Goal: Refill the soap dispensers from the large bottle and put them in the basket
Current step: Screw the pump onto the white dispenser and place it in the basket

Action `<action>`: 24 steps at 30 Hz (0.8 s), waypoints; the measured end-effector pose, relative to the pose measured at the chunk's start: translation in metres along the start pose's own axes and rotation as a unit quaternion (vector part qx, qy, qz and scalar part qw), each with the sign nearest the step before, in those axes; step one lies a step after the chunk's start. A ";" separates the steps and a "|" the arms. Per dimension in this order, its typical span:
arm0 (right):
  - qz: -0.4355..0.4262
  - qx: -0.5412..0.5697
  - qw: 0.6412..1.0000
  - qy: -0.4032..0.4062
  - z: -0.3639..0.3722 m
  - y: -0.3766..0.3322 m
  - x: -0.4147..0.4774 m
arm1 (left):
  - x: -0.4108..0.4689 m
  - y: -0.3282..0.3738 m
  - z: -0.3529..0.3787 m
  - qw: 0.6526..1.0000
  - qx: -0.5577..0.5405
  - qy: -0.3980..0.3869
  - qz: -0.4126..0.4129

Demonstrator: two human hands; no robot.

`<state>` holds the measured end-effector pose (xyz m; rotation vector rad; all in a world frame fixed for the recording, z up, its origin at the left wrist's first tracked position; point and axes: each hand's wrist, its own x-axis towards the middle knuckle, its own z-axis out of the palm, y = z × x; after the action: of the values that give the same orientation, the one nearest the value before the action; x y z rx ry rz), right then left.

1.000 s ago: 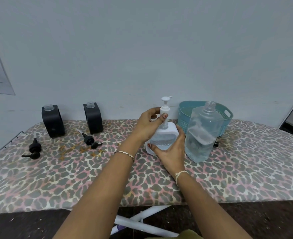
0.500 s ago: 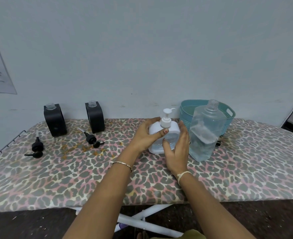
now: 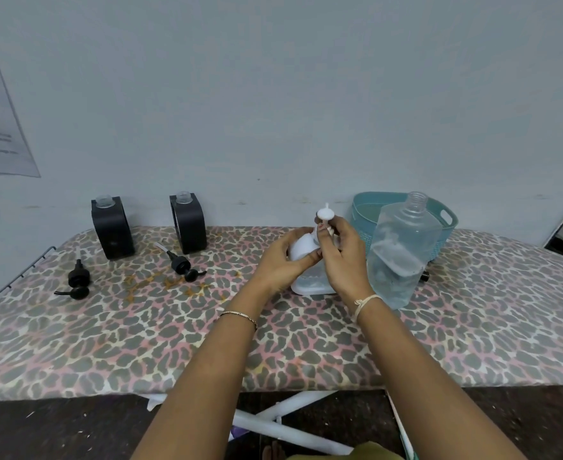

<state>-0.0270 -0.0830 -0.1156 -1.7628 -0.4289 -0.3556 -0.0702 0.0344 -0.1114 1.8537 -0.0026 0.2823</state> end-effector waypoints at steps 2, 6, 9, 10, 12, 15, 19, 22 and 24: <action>0.008 0.005 1.000 0.008 -0.003 0.003 -0.001 | 0.000 0.001 0.000 1.000 -0.007 -0.003 -0.002; 0.011 -0.002 0.998 0.054 -0.007 0.001 -0.002 | -0.001 0.001 0.001 1.000 -0.030 0.001 -0.005; 0.014 -0.008 0.998 0.066 -0.010 0.000 -0.002 | -0.002 0.002 0.003 0.998 -0.059 0.001 -0.017; 0.014 -0.010 0.998 0.062 -0.010 0.000 -0.003 | -0.002 0.003 0.003 0.998 -0.065 0.000 -0.021; 0.016 -0.004 0.999 0.042 -0.008 0.001 -0.004 | -0.002 0.003 0.003 0.997 -0.070 -0.003 -0.023; 0.015 -0.003 1.000 0.013 -0.005 0.002 -0.008 | -0.003 0.003 0.003 0.998 -0.065 -0.006 -0.022; 0.032 0.004 0.999 0.030 -0.008 0.000 -0.007 | -0.005 0.004 0.002 0.998 -0.060 -0.009 -0.011; 0.031 -0.008 0.996 0.088 -0.012 -0.004 -0.003 | -0.005 0.004 0.003 0.998 -0.065 -0.012 -0.007; 0.027 -0.014 0.994 0.108 -0.014 -0.004 -0.001 | -0.005 0.004 0.002 0.997 -0.073 -0.016 -0.009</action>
<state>-0.0299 -0.0960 -0.1095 -1.7371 -0.2229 -0.5106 -0.0750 0.0307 -0.1089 1.7125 -0.0281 0.2350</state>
